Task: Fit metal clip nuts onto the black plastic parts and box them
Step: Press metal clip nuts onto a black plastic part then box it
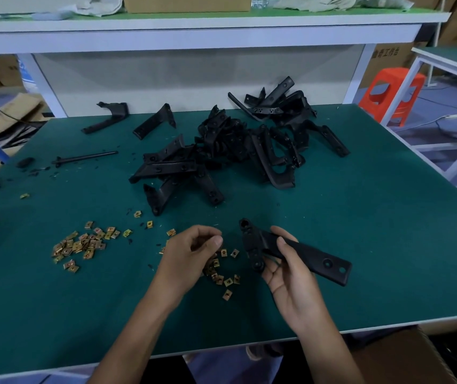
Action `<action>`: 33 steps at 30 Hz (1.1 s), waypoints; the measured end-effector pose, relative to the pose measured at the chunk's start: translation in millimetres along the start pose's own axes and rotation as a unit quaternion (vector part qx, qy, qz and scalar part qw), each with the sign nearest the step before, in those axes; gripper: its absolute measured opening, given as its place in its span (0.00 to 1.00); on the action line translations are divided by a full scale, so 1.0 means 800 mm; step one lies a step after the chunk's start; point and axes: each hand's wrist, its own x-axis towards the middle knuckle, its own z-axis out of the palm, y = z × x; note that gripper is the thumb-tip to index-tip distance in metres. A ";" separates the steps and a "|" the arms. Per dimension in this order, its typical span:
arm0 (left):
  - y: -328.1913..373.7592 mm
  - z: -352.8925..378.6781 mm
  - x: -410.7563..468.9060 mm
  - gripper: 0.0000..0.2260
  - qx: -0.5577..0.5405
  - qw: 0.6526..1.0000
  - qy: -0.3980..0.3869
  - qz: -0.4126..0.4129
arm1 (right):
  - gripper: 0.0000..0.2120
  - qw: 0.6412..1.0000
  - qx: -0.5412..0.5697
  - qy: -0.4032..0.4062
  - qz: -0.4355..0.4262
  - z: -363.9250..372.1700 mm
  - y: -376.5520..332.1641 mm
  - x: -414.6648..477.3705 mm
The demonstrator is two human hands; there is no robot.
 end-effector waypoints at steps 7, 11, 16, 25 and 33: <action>0.003 0.000 0.006 0.05 -0.027 0.999 0.042 0.001 | 0.13 1.000 0.000 0.004 -0.006 0.003 -0.001 -0.001; -0.002 -0.003 0.008 0.04 0.007 0.999 0.043 0.014 | 0.13 1.000 0.009 0.000 -0.006 0.004 -0.002 -0.003; 0.002 0.000 0.007 0.08 0.032 0.999 0.041 0.002 | 0.13 1.000 -0.007 0.007 -0.010 0.005 -0.001 -0.002; 0.051 0.014 -0.013 0.03 -0.184 0.983 -0.006 0.024 | 0.05 0.857 -0.455 -0.031 -0.242 0.043 -0.035 -0.002; 0.078 0.013 -0.018 0.15 -0.246 0.969 0.000 0.034 | 0.08 0.799 -0.522 -0.145 -0.262 0.079 -0.047 -0.010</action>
